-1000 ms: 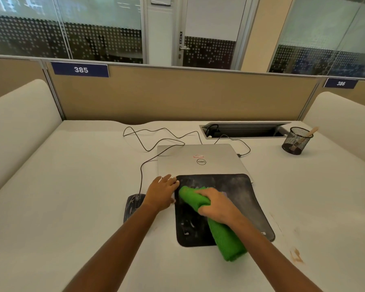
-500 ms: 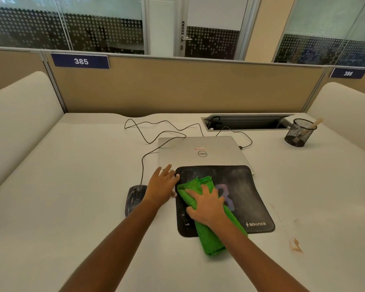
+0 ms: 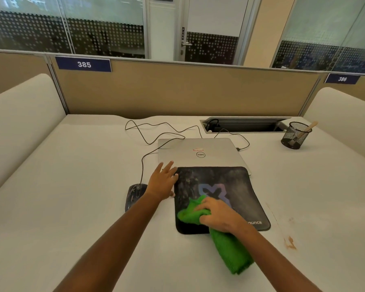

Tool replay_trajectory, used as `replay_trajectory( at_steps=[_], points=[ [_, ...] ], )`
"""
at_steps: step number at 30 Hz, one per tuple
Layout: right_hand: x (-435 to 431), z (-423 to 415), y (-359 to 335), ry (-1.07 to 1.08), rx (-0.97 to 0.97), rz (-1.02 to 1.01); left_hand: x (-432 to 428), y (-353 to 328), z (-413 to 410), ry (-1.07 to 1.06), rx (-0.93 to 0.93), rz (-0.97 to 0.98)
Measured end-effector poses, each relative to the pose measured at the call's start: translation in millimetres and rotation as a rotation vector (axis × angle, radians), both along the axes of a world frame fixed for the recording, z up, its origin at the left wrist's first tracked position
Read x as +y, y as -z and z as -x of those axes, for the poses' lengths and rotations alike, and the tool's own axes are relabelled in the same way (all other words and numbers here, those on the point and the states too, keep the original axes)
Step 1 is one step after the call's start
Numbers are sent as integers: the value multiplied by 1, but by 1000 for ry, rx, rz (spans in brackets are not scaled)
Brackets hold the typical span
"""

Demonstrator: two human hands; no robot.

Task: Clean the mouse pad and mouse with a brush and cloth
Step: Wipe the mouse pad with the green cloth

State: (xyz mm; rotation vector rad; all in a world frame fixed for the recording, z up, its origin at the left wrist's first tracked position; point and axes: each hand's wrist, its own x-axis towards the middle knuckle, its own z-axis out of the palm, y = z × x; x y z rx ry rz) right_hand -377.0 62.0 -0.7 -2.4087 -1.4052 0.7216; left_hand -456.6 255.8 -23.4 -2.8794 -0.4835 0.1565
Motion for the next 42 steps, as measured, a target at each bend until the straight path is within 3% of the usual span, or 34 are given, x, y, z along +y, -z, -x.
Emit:
replay_trajectory(
  at_steps=[4, 11, 14, 19, 26, 34, 39, 42],
  points=[
    [12, -15, -6, 190, -64, -96, -4, 1, 3, 47, -46, 88],
    [35, -8, 29, 171, -238, 201, -13, 8, 8, 27, 2, 178],
    [30, -4, 39, 142, -336, 123, -14, 11, 12, 2, 2, 170],
    [3, 13, 42, 40, -331, 20, -15, 10, 10, 8, 23, 112],
    [-31, 21, 46, -54, -364, 15, -15, 8, 11, 13, 60, 113],
    [3, -3, 35, 160, -408, 29, -8, 2, 8, 45, 179, 149],
    [-23, 41, 56, -34, -381, -52, -7, 5, 8, 42, 163, 149],
    [-18, 24, 50, -41, -412, -43, -8, 4, 8, 39, 172, 148]
  ],
)
